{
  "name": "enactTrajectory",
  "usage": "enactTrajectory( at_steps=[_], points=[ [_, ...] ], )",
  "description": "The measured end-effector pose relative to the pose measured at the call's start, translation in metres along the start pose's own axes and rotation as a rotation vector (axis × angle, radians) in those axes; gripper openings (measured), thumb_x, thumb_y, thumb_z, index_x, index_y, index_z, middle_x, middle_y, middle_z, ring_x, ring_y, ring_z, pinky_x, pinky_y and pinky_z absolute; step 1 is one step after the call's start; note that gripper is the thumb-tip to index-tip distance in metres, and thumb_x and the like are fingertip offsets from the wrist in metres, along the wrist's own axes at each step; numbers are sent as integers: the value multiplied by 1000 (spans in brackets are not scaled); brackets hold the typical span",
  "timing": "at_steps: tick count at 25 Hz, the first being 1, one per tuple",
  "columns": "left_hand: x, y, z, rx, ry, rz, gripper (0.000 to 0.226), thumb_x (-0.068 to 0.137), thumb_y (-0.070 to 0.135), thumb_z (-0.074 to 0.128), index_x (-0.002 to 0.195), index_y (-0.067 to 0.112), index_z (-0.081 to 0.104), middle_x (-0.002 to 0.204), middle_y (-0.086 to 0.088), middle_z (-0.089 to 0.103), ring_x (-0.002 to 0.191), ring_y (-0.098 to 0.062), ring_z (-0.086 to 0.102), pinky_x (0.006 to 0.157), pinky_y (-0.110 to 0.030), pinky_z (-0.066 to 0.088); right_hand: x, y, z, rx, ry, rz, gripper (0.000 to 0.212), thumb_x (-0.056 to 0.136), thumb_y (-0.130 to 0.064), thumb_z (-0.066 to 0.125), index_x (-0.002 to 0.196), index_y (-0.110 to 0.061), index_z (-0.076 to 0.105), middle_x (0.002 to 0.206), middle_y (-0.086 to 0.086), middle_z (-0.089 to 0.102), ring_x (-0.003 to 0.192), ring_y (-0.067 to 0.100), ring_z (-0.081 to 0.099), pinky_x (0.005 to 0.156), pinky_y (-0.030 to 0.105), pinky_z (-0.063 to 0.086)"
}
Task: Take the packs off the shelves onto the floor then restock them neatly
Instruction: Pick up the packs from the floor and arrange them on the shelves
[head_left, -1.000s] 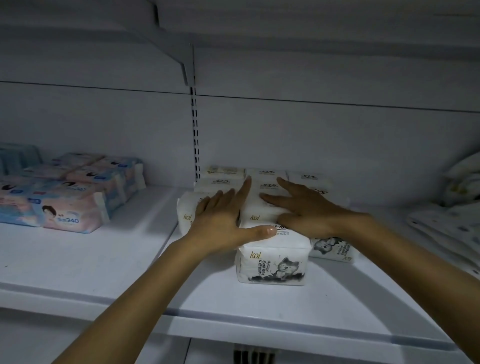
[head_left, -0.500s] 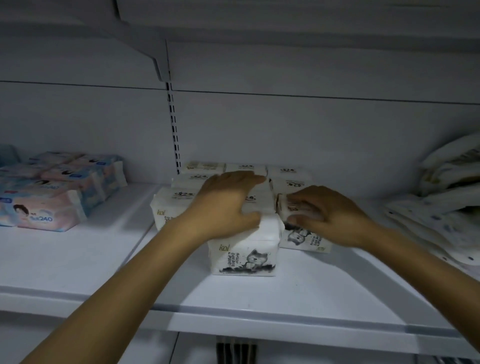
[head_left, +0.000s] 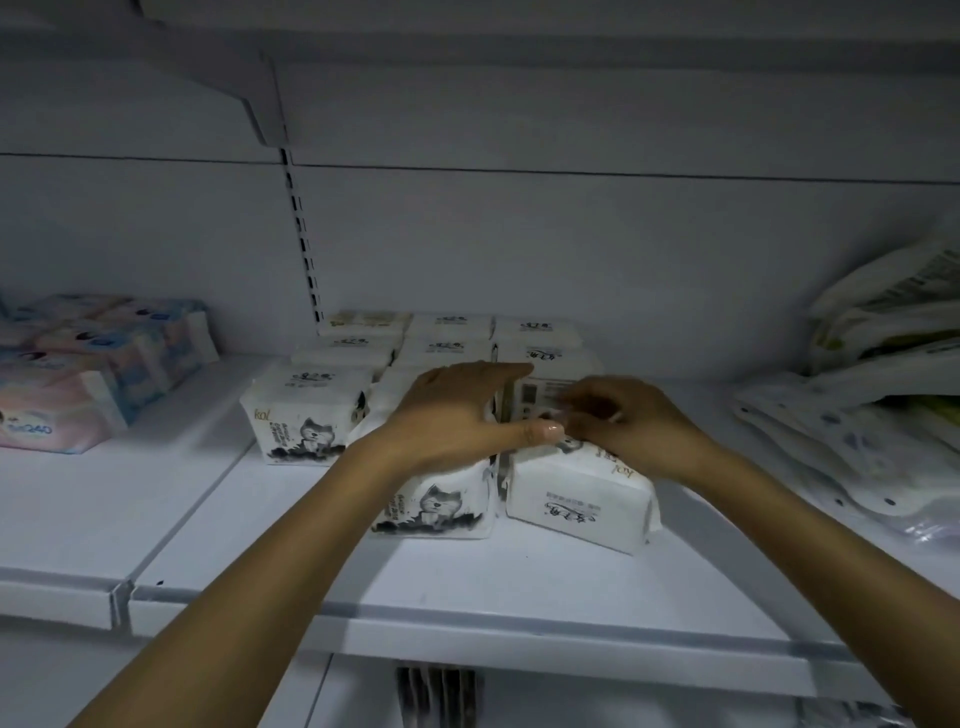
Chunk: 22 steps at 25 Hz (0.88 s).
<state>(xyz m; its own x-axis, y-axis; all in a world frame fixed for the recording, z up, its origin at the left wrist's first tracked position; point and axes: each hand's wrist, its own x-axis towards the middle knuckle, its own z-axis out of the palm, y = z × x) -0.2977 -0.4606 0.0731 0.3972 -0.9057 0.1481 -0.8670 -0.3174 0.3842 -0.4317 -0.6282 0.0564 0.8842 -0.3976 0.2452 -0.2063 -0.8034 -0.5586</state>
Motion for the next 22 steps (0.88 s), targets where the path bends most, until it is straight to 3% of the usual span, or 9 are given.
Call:
enactTrajectory(
  at_steps=[2, 3, 5, 8, 11, 14, 16, 19, 22],
  points=[
    [2, 1, 0, 11, 18, 13, 70, 74, 81, 45, 133, 44, 48, 139, 15, 50, 128, -12, 46, 105, -35, 37, -8, -13, -6, -4, 216, -46, 19, 83, -51, 64, 87, -33, 66, 83, -21, 65, 79, -2, 60, 69, 20, 48],
    [2, 2, 1, 16, 29, 14, 63, 77, 77, 45, 130, 43, 52, 135, 15, 53, 125, -12, 48, 101, -32, 38, -14, -19, -13, -21, 204, -69, 32, 78, -62, 60, 86, -32, 67, 85, -19, 66, 80, 0, 61, 70, 25, 49],
    [2, 2, 3, 24, 35, -14, 57, 87, 66, 48, 137, 39, 46, 147, 11, 42, 133, -14, 40, 103, -29, 31, -27, -27, -18, -273, -31, -123, 60, 63, -79, 54, 103, -35, 65, 101, -18, 63, 91, 5, 59, 77, 29, 50],
    [0, 3, 4, -32, 38, -63, 73, 88, 66, 42, 151, 37, 20, 160, 10, 13, 145, -12, 18, 113, -33, 19, -32, -25, -13, -528, -170, -176, 66, 69, -59, 73, 125, -33, 51, 121, -12, 53, 105, 10, 52, 86, 32, 47],
    [-2, 3, 5, -125, 62, -80, 80, 83, 73, 28, 152, 36, 10, 161, 11, 10, 147, -11, 12, 116, -35, 16, -16, -23, -24, -168, -111, -29, 52, 77, -37, 76, 123, -29, 53, 117, -7, 59, 99, 11, 58, 84, 29, 48],
    [-5, 2, 7, -183, 103, -85, 74, 88, 69, 19, 153, 35, 7, 161, 12, 10, 147, -10, 11, 116, -33, 13, -21, -22, -28, 324, -36, 193, 54, 83, -35, 69, 130, -45, 44, 107, -2, 60, 89, 13, 63, 74, 28, 54],
    [-4, 1, 6, -172, 113, -94, 63, 97, 58, 25, 153, 33, 9, 160, 10, 13, 146, -11, 14, 114, -30, 15, -33, -22, -20, 584, 125, 283, 48, 88, -33, 63, 129, -50, 45, 104, 1, 64, 86, 16, 67, 65, 28, 56],
    [-3, -1, 4, -84, 78, -83, 56, 101, 42, 35, 152, 31, 16, 158, 6, 25, 143, -15, 25, 109, -28, 23, -46, -21, -7, 941, 470, 364, 33, 93, -28, 58, 125, -35, 52, 110, 1, 67, 88, 17, 68, 60, 32, 56],
    [-5, 1, 5, -118, 79, -72, 59, 97, 58, 25, 151, 33, 21, 156, 8, 29, 142, -14, 27, 110, -28, 21, -64, -21, 5, 1163, 689, 431, 37, 93, -22, 59, 126, -28, 44, 106, -3, 64, 91, 16, 65, 67, 34, 55]
  ],
)
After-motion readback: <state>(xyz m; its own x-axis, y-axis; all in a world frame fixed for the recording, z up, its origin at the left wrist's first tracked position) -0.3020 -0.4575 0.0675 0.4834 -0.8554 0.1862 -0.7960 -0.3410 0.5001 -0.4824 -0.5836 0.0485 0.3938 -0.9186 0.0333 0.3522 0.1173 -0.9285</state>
